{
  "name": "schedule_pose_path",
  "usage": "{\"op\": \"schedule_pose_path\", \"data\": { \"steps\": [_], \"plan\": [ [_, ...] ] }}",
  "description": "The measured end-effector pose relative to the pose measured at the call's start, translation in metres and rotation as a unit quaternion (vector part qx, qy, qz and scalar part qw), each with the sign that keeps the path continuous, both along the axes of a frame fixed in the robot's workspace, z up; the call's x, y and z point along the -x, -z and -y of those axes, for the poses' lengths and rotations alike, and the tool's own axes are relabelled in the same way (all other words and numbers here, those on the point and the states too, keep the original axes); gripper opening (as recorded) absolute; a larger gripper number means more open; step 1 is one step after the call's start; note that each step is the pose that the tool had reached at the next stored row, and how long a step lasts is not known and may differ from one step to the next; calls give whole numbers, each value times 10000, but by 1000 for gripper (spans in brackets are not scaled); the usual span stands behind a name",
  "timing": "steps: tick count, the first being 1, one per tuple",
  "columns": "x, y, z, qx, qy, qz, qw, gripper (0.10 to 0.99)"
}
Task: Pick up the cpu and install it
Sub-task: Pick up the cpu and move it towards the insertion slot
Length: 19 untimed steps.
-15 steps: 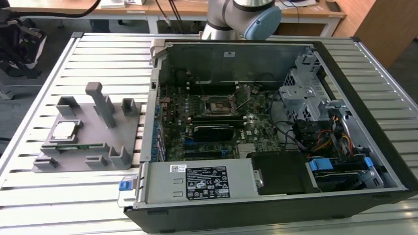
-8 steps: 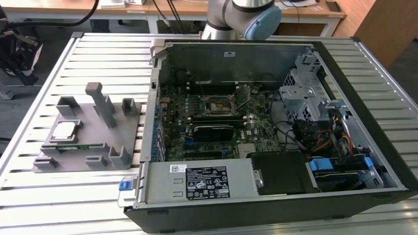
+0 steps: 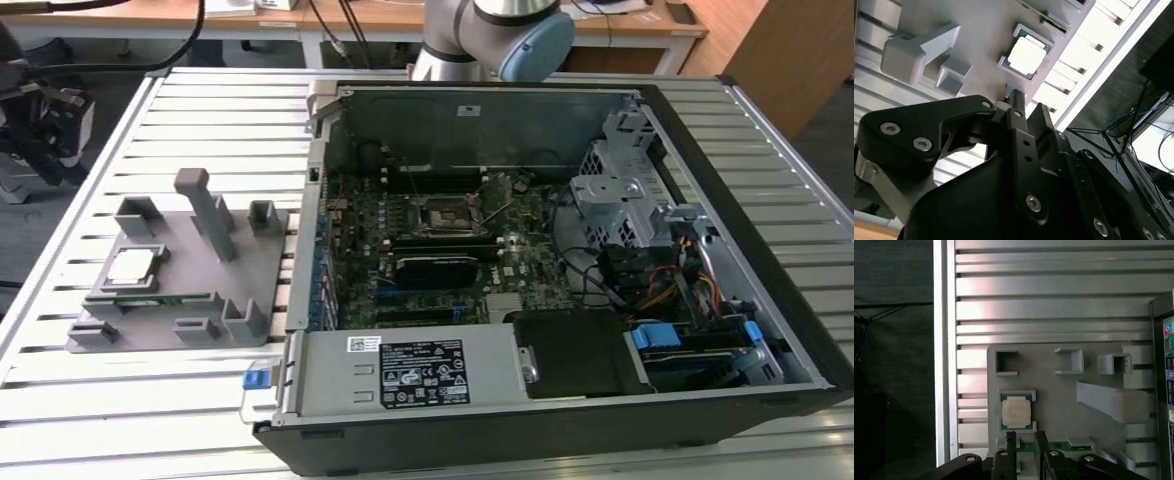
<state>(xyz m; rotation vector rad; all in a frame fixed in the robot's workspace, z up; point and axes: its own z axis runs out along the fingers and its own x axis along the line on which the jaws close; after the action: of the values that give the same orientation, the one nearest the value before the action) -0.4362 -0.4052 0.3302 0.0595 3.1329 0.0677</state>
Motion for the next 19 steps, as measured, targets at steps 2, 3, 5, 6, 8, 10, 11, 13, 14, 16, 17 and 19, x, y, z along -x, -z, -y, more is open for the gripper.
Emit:
{"op": "schedule_pose_path", "data": {
  "steps": [2, 3, 5, 6, 8, 10, 11, 13, 14, 16, 17, 19],
  "plan": [
    [0, 36, 4, 0, -51, 0, 10000, 349],
    [0, 53, 6, 0, -75, -1, 10000, 349],
    [0, 90, 9, -1, -139, -3, 9999, 467],
    [0, 108, 12, -1, -183, -8, 9998, 525],
    [0, 144, 19, 0, -266, -25, 9996, 580],
    [2, 181, 28, 0, -303, -30, 9995, 639],
    [5, 199, 29, -1, -303, -30, 9995, 639],
    [5, 235, 29, -1, -303, -30, 9995, 706],
    [6, 254, 29, -1, -304, -30, 9995, 706],
    [6, 291, 29, -1, -303, -30, 9995, 706],
    [6, 309, 29, -1, -303, -30, 9995, 706],
    [6, 344, 29, 0, -303, -31, 9995, 706]
  ]
}}
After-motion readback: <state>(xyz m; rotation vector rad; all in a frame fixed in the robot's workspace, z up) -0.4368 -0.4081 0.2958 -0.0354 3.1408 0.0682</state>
